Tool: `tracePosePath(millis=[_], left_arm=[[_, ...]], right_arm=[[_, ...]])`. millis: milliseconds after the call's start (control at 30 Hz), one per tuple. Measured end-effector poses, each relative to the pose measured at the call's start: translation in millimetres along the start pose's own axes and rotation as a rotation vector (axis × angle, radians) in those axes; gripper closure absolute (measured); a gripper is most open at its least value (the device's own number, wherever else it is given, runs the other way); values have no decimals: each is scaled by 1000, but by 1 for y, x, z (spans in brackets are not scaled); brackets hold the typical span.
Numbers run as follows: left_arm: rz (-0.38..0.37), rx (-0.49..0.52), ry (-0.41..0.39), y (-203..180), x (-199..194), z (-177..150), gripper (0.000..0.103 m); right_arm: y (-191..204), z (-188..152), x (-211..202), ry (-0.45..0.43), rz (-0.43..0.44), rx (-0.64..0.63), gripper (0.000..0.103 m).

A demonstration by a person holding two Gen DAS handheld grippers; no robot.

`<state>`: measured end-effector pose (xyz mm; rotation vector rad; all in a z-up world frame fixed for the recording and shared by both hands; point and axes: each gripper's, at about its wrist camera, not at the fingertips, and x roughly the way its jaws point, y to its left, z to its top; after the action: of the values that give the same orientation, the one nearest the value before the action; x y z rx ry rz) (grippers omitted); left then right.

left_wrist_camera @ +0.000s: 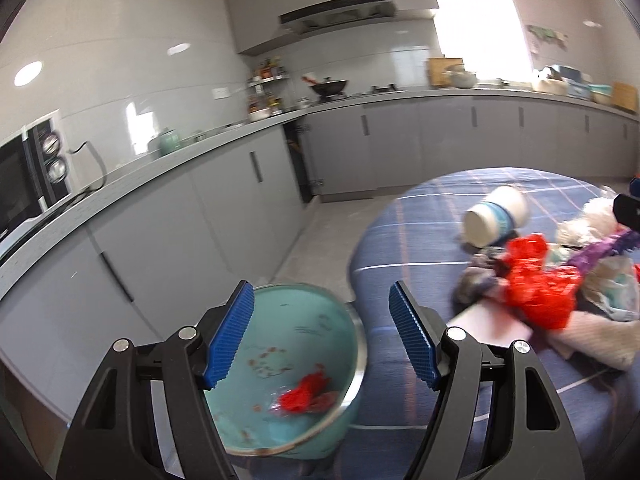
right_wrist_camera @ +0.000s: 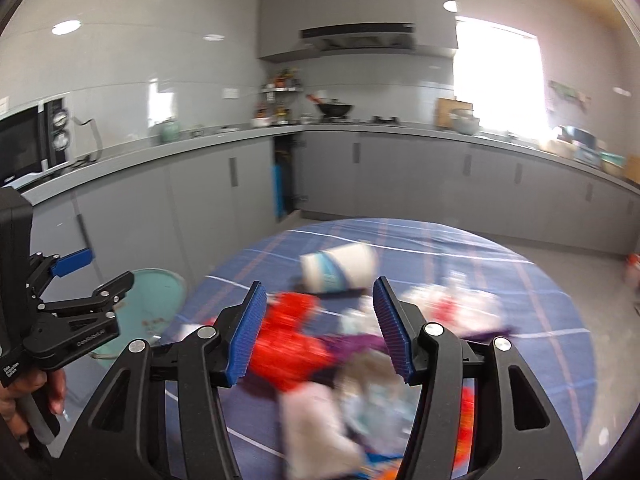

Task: Collect trash
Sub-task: 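Move the left tool back to the table and grasp the red plastic bag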

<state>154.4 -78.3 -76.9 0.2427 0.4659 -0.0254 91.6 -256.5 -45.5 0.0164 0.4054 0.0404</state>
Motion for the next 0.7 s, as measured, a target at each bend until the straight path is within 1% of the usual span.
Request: tracePosePath(millis=[100,167,233,333,500,600,667,700], left_arm=[[-36,35,-8,-21,-1,2,33],[-61,57,-16,-34,-3,4,33],[-79,81,-28,-46,-3,7,29],[-107,112,-39,-64,-1,11,28],[-160,139,-19,-88,13,15,29],[-195,154,10,-102,22,14,29],[-223,159,35,-109,30,13,32],[-239,166,47,-113,33,11,43]], right_arm=[[-21,-7,-11,-1,-54,21,46],[-30,-9,-15,-1,-75,33,45],[-43,-15,-20,-4,-106,45,43],[-55,-18,-20,1,-136,65,41],[-71,-24,-19,0,-182,96,31],[-81,-28,-14,8,-183,126,29],[-84,-29,-11,13,-183,131,29],[-86,-31,-9,15,-180,137,29]])
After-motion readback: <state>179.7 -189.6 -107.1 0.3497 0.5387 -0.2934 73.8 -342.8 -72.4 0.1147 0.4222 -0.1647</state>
